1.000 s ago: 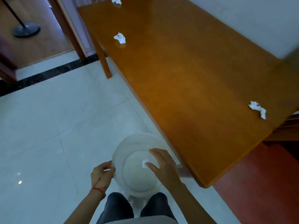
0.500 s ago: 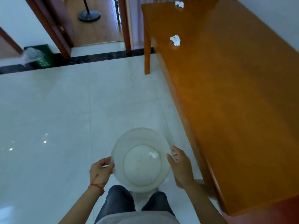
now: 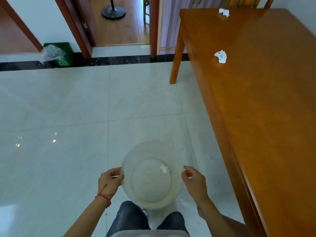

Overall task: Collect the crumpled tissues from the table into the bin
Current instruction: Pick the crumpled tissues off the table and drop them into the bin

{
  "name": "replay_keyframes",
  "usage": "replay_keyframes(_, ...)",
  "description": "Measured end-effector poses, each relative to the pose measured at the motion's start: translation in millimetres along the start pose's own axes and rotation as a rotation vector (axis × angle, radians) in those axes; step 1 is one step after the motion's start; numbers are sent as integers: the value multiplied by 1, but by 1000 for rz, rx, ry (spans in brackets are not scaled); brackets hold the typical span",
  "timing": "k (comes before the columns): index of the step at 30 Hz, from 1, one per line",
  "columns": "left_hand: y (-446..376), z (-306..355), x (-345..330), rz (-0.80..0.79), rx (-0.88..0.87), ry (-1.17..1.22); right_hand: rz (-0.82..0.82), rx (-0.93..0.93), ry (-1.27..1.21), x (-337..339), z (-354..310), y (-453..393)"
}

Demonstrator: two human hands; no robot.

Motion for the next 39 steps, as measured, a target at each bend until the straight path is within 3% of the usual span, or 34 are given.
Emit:
replay_keyframes(11, -108, 64, 15, -4, -1, 25, 33, 46, 23, -16, -89, -92)
replay_keyframes(28, -267, 215, -31, 88, -52, 76, 36, 158, 25, 27, -226, -302)
replay_keyframes(39, -403, 321, -51, -85, -119, -8, 174, 27, -110, 21, -285, -388)
Point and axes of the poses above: each hand's wrist, its own y-axis away from the middle knuckle, its own x-axis out of the back of the hand, z = x × y, the point moved 8 cm from there along -y, towards the middle knuckle, and after that the axes turned 12 degrees about y, right-handed, at the moved point
